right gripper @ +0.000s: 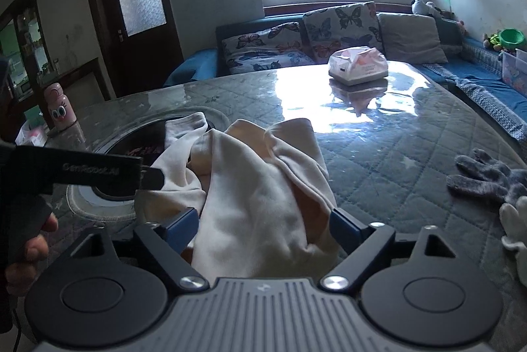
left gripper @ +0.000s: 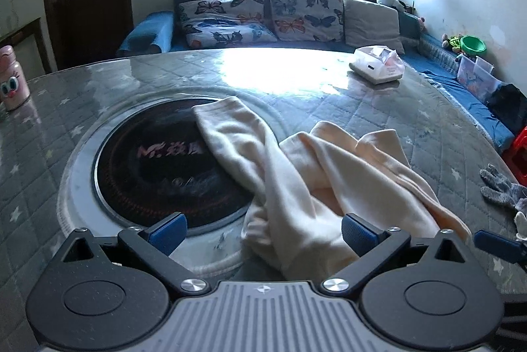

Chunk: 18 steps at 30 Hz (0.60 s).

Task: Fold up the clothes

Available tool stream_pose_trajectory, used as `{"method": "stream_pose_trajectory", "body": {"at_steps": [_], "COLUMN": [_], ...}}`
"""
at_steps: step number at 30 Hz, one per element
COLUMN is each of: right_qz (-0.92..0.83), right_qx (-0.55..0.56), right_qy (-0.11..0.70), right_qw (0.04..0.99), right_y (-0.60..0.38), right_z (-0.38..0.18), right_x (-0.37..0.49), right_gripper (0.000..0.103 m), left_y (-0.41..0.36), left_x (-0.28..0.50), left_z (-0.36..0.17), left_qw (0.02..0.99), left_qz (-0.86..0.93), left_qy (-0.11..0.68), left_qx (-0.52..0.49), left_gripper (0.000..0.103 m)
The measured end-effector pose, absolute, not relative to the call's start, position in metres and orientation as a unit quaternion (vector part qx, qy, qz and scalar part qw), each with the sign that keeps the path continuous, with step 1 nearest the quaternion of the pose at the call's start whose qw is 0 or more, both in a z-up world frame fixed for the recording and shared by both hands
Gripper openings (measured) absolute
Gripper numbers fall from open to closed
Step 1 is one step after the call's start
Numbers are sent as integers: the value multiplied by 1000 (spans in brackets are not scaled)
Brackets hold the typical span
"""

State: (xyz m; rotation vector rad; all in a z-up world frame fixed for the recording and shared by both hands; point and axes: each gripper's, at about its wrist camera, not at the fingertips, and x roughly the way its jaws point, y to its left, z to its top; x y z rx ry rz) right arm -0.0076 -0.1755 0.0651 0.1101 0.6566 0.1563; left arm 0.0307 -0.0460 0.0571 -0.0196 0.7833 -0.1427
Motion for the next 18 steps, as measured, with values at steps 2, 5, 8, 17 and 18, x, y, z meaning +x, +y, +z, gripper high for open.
{"method": "stream_pose_trajectory", "body": {"at_steps": [2,5,8,17,18], "right_qz": [79,82,88,142,148], "right_qx": [49,37,24,-24,-30], "right_qy": [322,320,320,330,330], "right_qw": [942,943,943,933,932], "right_y": [-175,-174,-172,-146,-142], "right_z": [66,68,68,65,64], "right_x": [1,12,26,76,81], "right_gripper": [79,75,71,58,58], "left_y": [-47,-46,-43,-35,-33], "left_x": [41,52,58,54,53], "left_z": [54,47,40,41,42], "left_qw": [919,914,909,912,913], "left_qz": [-68,-76,-86,-116,-115], "left_qy": [387,398,407,393,391], "left_qx": [-10,-10,-15,-26,-27], "left_gripper": [86,72,57,10,9]}}
